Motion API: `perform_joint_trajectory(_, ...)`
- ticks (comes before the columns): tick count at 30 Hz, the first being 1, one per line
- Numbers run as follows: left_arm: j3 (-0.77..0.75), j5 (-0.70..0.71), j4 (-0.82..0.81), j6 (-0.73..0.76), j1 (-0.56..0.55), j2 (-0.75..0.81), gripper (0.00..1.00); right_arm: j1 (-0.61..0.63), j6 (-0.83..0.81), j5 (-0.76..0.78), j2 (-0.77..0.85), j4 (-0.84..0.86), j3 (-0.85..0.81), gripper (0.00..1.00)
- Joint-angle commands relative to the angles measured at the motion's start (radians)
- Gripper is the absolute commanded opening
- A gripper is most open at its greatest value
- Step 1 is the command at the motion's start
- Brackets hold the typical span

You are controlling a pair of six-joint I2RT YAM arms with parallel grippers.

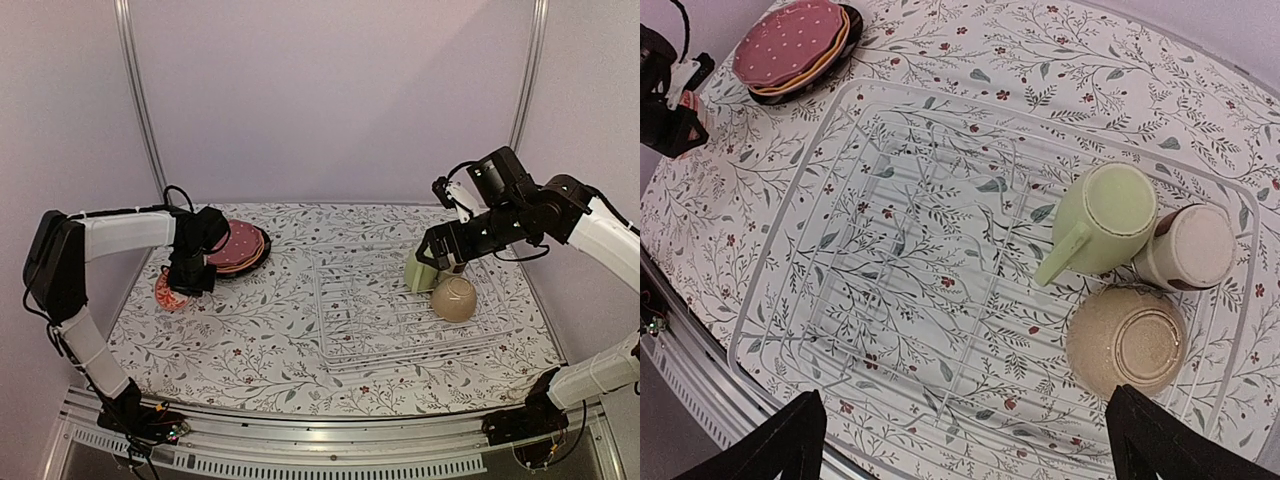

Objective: Unload the mixed dishes from the dish rack
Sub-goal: Place the bowl at the corner of the board.

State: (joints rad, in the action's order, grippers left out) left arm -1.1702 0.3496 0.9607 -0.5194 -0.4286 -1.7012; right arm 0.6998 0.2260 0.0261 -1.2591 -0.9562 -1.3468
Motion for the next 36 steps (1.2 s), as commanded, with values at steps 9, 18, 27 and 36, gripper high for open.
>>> perform_joint_trajectory(9, -0.027, 0.035, 0.025, 0.052, 0.018, -0.096, 0.0, -0.002, -0.007, 0.02, -0.002, -0.023, 0.024, 0.99)
perform_joint_trajectory(18, -0.036, 0.02, 0.039, 0.076, 0.012, -0.118, 0.23, -0.002, -0.007, 0.017, -0.011, -0.029, 0.023, 0.99)
perform_joint_trajectory(27, -0.04, 0.0, 0.035, 0.082, 0.002, -0.1, 0.36, -0.003, -0.005, 0.025, -0.004, -0.043, 0.018, 0.99)
perform_joint_trajectory(36, -0.068, 0.011, 0.052, 0.088, -0.028, -0.012, 0.76, -0.002, -0.002, 0.112, -0.023, -0.124, 0.014, 0.99)
